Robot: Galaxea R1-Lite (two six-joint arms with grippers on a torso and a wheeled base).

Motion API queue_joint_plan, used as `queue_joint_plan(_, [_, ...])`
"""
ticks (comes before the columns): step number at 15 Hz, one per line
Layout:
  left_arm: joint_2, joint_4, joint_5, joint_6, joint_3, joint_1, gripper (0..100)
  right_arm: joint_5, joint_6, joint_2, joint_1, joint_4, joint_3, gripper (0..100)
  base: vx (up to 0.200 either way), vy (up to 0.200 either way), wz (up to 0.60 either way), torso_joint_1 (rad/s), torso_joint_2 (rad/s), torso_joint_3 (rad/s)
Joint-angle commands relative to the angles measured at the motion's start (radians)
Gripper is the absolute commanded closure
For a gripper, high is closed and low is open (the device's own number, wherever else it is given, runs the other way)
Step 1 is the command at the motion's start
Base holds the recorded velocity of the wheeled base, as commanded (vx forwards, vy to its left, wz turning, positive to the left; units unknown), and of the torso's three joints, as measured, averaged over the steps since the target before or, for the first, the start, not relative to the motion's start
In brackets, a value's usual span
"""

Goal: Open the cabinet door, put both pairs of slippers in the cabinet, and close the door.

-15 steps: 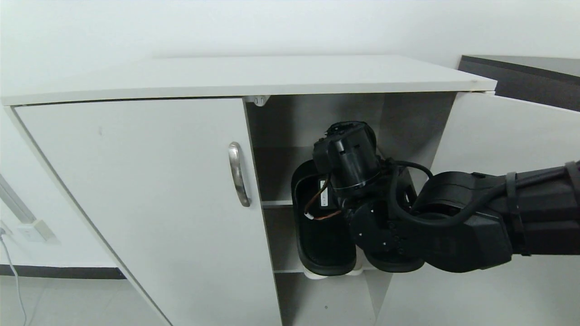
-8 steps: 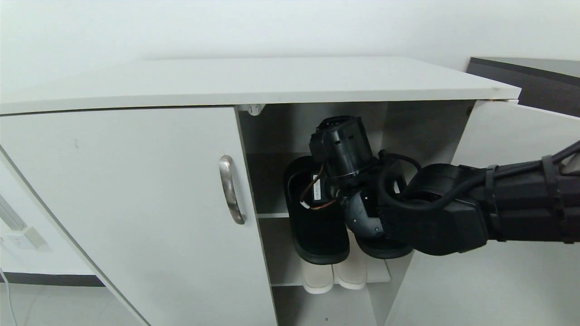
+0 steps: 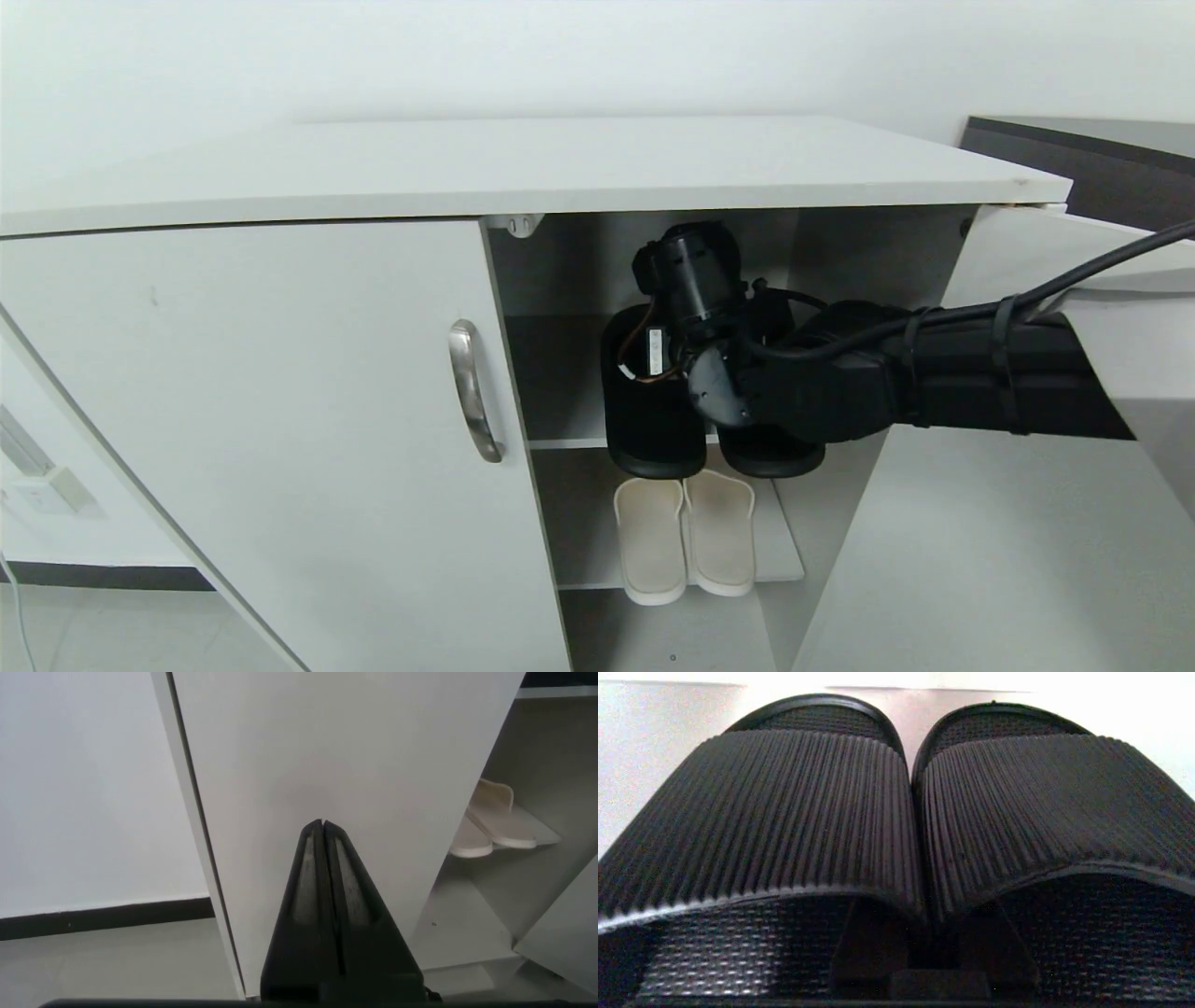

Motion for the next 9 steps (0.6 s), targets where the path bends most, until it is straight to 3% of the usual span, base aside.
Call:
queue_joint_plan(1, [0.001, 0.000, 0.000, -0.001, 0.000, 0.000, 100, -0.001, 0.000, 0.048, -0.009, 0.001, -0.043, 100, 0.000, 0.000, 0.00, 0.000, 0.00, 0.000])
queue_joint_plan(9, [0.001, 0.000, 0.000, -0.001, 0.000, 0.000, 100, -0.008, -0.003, 0.083, -0.017, 0.001, -0.086, 100, 0.000, 0.000, 0.00, 0.000, 0.00, 0.000])
